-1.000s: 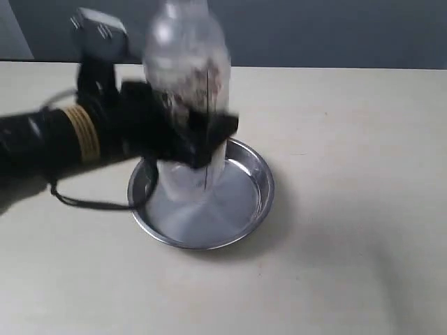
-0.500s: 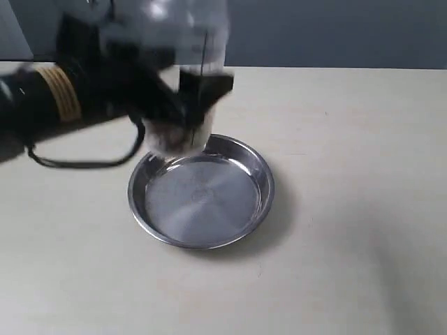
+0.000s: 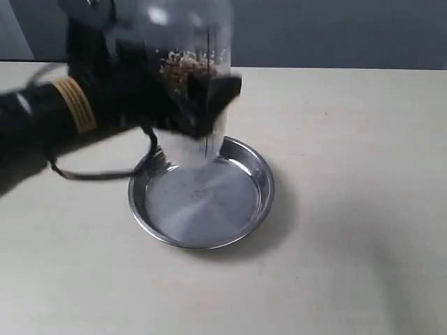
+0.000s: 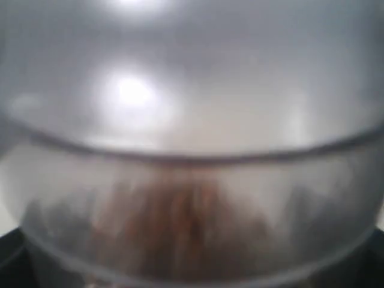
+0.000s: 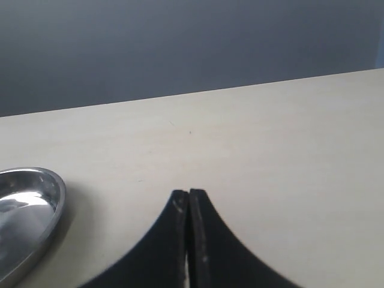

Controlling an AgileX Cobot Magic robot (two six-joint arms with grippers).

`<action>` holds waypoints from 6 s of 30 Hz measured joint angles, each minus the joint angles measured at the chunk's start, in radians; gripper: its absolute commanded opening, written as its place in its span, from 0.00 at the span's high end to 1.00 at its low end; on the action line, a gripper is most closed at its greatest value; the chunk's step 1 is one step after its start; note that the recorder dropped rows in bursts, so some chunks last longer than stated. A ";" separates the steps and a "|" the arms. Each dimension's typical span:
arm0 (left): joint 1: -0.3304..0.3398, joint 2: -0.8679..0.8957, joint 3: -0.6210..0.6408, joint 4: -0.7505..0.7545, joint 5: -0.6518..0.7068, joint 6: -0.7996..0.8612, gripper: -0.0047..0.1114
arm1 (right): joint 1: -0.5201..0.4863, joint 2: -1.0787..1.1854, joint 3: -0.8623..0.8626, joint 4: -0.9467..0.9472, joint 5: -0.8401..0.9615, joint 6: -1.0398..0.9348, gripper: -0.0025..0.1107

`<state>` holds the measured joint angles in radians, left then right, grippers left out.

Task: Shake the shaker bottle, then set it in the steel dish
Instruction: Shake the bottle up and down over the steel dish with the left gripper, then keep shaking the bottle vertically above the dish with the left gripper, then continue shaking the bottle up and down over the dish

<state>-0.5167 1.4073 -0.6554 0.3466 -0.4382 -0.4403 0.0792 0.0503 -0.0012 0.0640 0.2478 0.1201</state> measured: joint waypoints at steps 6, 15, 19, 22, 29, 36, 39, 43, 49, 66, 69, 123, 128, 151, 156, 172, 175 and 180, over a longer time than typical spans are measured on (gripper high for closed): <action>0.000 -0.065 -0.079 0.016 0.128 0.012 0.96 | 0.000 0.000 0.000 0.000 0.002 0.000 0.99; 0.000 0.045 0.030 -0.032 0.108 -0.017 0.96 | 0.000 0.000 0.000 0.000 0.002 0.000 0.99; 0.032 -0.057 -0.032 -0.149 0.081 0.187 0.96 | 0.000 0.000 0.000 0.000 0.000 0.000 0.99; 0.066 -0.063 -0.048 -0.336 0.032 0.246 0.96 | 0.000 0.000 0.000 0.000 0.000 0.000 0.99; -0.054 0.007 -0.044 -0.125 0.134 0.179 0.96 | 0.000 0.000 0.000 0.000 0.000 0.000 0.99; -0.003 0.023 -0.031 -0.138 0.155 0.167 0.96 | 0.000 0.000 0.000 0.000 0.000 0.000 0.99; 0.096 0.046 -0.031 -0.333 0.114 0.136 0.96 | 0.000 0.000 0.000 0.000 0.000 0.000 0.99; -0.006 0.030 -0.019 0.096 0.166 -0.107 0.96 | 0.000 0.000 0.000 0.000 0.000 0.000 0.99; -0.027 0.039 -0.076 0.089 0.134 -0.025 0.96 | 0.000 0.000 0.000 0.000 0.002 0.000 0.99; -0.021 -0.083 -0.262 0.009 0.175 0.008 0.96 | 0.000 0.000 0.000 0.000 0.002 0.000 0.99; -0.026 -0.108 -0.256 0.002 0.171 -0.001 0.96 | 0.000 0.000 0.000 0.000 0.002 0.000 0.99; -0.061 0.046 -0.049 -0.104 0.092 -0.009 0.96 | 0.000 0.000 0.000 -0.002 0.001 0.000 0.99; -0.061 -0.046 -0.116 -0.086 0.161 0.033 0.96 | 0.000 0.000 0.000 -0.002 -0.001 0.000 0.99; -0.053 -0.018 -0.097 -0.097 0.200 0.064 0.96 | 0.000 0.000 0.000 -0.002 0.000 0.000 0.99; -0.053 -0.048 -0.125 -0.114 0.067 0.064 0.96 | 0.000 0.000 0.000 -0.002 0.000 0.000 0.99; -0.053 0.083 -0.022 -0.219 0.221 0.124 0.96 | 0.000 0.000 0.000 -0.002 0.001 0.000 0.99; -0.053 -0.036 -0.101 -0.197 0.216 0.141 0.96 | 0.000 0.000 0.000 -0.002 0.002 0.000 0.99; -0.042 0.005 -0.045 -0.208 0.049 0.169 0.96 | 0.000 0.000 0.000 -0.002 0.002 0.000 0.99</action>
<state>-0.5588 1.4119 -0.7000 0.1387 -0.3895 -0.2711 0.0792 0.0503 -0.0012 0.0622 0.2499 0.1201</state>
